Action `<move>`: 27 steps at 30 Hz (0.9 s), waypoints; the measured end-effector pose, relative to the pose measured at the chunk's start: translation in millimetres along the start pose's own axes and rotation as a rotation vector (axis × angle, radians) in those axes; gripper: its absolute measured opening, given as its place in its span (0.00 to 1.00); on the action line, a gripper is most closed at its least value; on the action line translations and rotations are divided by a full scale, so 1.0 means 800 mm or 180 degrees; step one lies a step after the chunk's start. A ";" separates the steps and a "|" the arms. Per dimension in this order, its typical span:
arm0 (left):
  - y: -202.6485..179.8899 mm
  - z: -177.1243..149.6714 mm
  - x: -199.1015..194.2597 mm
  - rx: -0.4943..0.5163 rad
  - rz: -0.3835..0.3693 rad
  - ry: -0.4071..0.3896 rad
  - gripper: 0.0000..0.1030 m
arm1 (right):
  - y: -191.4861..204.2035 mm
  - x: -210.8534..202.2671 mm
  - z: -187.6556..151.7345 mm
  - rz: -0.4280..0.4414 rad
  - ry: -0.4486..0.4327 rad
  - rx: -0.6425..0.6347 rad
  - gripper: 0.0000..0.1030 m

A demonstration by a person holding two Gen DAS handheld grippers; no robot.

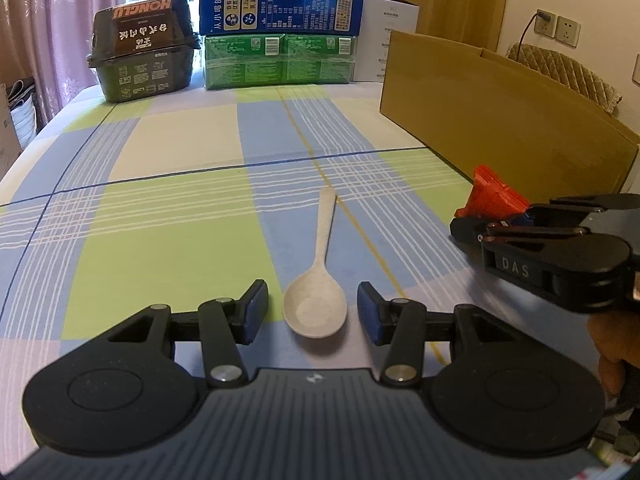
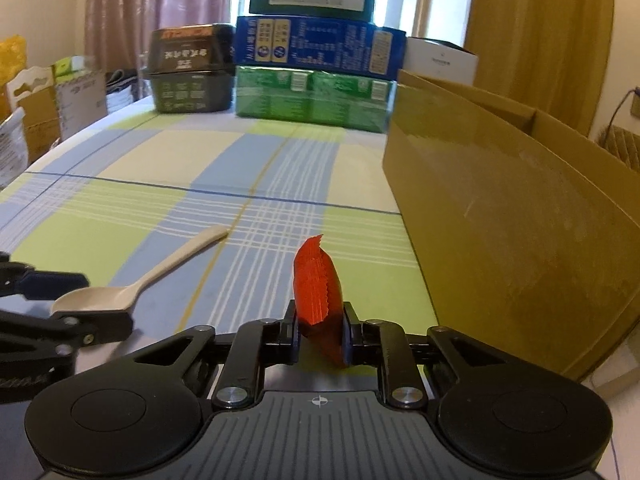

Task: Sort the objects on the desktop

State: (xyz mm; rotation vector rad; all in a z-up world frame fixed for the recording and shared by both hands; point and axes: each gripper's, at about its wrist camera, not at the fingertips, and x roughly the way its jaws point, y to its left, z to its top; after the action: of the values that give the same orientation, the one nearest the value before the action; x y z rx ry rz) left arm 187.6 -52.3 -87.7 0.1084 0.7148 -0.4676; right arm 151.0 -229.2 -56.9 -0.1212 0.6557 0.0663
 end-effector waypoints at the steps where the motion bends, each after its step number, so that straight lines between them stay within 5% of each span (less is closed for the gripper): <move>1: 0.000 0.000 0.001 0.0011 0.0000 -0.0002 0.42 | 0.000 0.000 -0.001 0.0012 0.0000 0.0001 0.15; 14: -0.008 -0.003 -0.002 0.0360 0.0041 0.0046 0.37 | 0.001 -0.007 -0.001 0.0105 0.0028 -0.0013 0.15; 20: -0.010 0.001 0.000 0.0423 0.0009 0.0063 0.27 | 0.003 -0.007 -0.003 0.0118 0.0032 -0.0053 0.15; 27: -0.011 0.002 -0.012 0.0194 0.0036 0.0061 0.27 | 0.008 -0.016 -0.003 0.0141 0.0004 -0.0136 0.14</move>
State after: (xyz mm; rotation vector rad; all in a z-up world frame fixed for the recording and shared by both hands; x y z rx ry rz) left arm 178.1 -56.8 -79.5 0.1742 0.7185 -0.4781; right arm 139.0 -223.7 -51.1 -0.1479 0.6586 0.1230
